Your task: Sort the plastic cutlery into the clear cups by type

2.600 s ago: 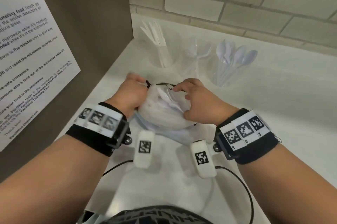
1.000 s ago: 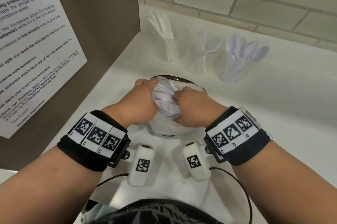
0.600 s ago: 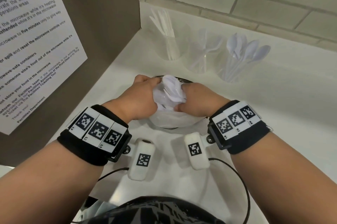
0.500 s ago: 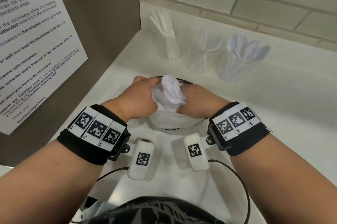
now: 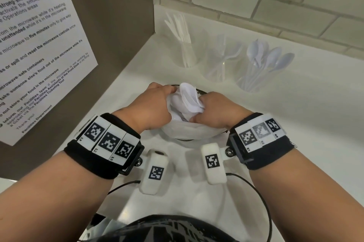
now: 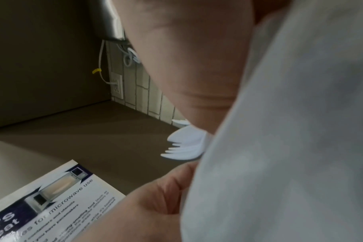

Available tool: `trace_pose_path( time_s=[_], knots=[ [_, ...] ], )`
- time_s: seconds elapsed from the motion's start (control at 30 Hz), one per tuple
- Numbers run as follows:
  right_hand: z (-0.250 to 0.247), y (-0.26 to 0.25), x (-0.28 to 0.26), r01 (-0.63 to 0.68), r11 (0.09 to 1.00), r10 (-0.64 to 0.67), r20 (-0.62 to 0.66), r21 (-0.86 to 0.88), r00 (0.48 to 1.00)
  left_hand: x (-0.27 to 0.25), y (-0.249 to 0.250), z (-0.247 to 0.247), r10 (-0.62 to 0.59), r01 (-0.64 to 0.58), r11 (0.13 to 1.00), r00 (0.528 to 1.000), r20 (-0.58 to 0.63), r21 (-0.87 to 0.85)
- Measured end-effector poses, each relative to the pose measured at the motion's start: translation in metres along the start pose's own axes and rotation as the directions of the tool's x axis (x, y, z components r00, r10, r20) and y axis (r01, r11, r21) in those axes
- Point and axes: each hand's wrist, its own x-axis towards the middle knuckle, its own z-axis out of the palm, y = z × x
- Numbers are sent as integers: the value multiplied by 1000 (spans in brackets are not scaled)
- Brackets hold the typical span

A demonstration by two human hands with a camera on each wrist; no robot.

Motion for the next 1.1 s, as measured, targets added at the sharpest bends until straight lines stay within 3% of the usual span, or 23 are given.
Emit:
trace_pose_path(
  time_s=[0.17,0.4,0.6,0.67,0.77,0.87,0.97,1.1],
  knots=[
    [0,6,-2,12,1000,-13,15,15,1000,-1,-1,3,-24,24,999,1000,-18,-47],
    [5,9,-4,47,980,-41,-35,192,999,2,-1,-6,-35,35,999,999,-4,-9],
    [4,0,-7,76,989,-74,24,-129,997,-1,5,-4,50,-52,996,998,-33,-69],
    [8,-1,-7,83,985,-84,-1,-152,996,-3,6,2,57,-60,995,998,-33,-75],
    [6,2,-6,49,999,-50,-85,-19,995,-4,3,3,32,-35,997,999,-41,-65],
    [2,3,-9,66,997,-65,-56,28,996,0,0,-3,-11,10,1000,1000,-15,-15],
    [2,1,-10,137,990,-136,-42,15,990,7,-1,-4,-44,39,997,996,-82,-61],
    [-1,3,-11,136,989,-135,-25,50,991,10,-4,-1,-64,53,993,992,-106,-108]
  ],
)
